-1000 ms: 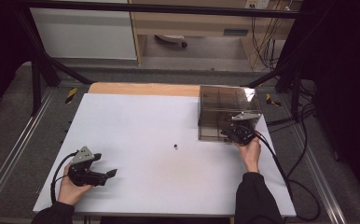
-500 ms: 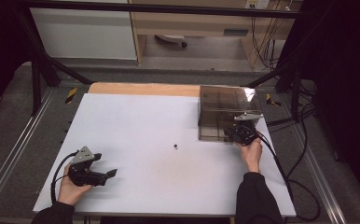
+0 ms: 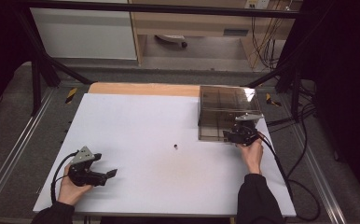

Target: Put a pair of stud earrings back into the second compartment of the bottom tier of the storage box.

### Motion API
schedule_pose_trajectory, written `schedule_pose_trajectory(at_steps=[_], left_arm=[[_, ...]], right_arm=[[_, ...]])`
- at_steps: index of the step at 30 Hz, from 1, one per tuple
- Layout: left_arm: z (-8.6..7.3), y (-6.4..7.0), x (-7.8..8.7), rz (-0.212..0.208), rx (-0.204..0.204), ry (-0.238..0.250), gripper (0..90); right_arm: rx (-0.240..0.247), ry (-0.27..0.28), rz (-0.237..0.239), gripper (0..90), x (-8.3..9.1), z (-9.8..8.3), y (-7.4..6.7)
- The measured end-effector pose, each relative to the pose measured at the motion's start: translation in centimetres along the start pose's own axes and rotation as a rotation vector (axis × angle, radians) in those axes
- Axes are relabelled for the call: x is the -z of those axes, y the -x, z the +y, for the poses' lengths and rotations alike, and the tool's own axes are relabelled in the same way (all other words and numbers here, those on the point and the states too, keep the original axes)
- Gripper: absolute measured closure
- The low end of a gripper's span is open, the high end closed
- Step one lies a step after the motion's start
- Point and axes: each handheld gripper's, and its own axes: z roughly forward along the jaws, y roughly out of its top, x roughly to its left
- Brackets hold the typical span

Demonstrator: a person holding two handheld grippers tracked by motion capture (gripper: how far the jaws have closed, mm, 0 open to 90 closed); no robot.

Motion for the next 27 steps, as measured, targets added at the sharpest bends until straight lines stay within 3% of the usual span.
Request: schedule_pose_trajectory(at_steps=[6, 18, 27], left_arm=[[-0.01, 0.01, -0.05, 0.0, 0.002, 0.0, 4.5], [-0.01, 0.01, -0.06, 0.0, 0.001, -0.001, 4.5], [-0.01, -0.01, -0.04, 0.0, 0.001, -0.001, 4.5]], right_arm=[[-0.016, 0.008, -0.022, 45.8, 0.08, -0.5, 0.47], [-0.035, 0.021, -0.018, 39.2, 0.11, -0.75, 0.71], [-0.098, 0.016, 0.007, 27.9, -0.23, -0.74, 0.93]])
